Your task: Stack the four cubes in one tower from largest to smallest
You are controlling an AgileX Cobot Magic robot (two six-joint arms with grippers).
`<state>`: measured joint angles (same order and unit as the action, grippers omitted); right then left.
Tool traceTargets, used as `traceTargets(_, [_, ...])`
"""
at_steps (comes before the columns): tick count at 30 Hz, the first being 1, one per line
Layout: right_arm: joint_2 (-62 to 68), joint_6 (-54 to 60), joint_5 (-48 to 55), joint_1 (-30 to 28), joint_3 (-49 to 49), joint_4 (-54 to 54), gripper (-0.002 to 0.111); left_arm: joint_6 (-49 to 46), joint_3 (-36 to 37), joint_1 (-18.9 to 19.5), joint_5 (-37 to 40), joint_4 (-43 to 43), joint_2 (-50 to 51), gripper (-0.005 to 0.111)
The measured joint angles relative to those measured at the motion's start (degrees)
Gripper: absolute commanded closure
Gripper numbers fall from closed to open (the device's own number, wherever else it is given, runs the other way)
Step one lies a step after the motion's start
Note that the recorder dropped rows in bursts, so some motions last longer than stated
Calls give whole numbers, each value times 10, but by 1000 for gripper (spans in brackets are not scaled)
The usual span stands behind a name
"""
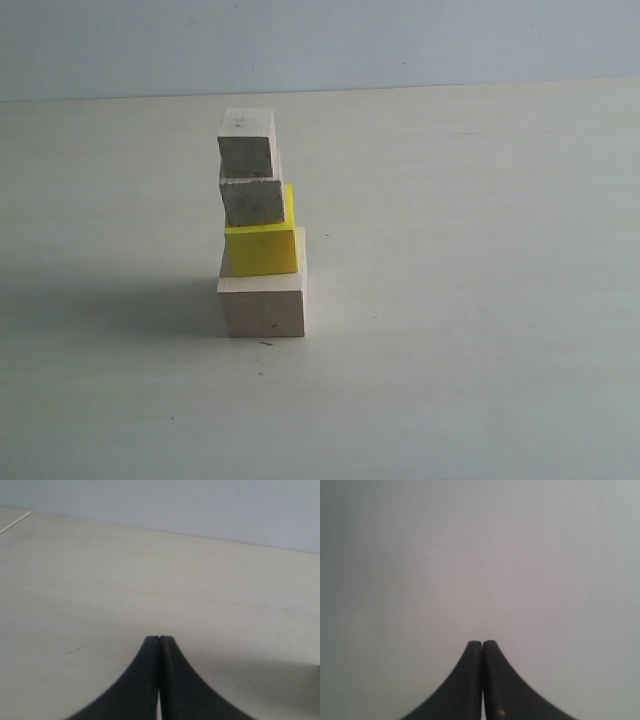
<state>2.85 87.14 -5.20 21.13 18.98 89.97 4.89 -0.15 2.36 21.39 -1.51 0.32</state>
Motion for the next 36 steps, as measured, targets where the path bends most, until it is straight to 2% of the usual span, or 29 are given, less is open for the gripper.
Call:
traceTargets(6, [0,-1,-27,-16,-3,9,108,0,0,0,0,1,0,107])
traceTargets(9, [0,-1,-59,-100,-16,51,108,0,0,0,0,1,0,107])
traceTargets(13, [0,-3,-65,-159,-40,54,108,0,0,0,0,1,0,107])
traceTargets(16, [0,-27,-64,-194,-53,15,108,0,0,0,0,1,0,107])
traceTargets(19, [0,-107,-54,-205,-57,-95,108,0,0,0,0,1,0,107])
traceTargets(22, [0,-228,-18,-208,-57,-274,108,0,0,0,0,1,0,107])
traceTargets(28, [0,-551,148,-209,-60,-659,108,0,0,0,0,1,0,107])
traceTargets(30, [0,-673,180,-209,-74,-751,108,0,0,0,0,1,0,107])
traceTargets(33, [1,-774,202,-209,-99,-829,108,0,0,0,0,1,0,107])
traceTargets(36, [-2,-806,210,-209,-123,-850,108,0,0,0,0,1,0,107])
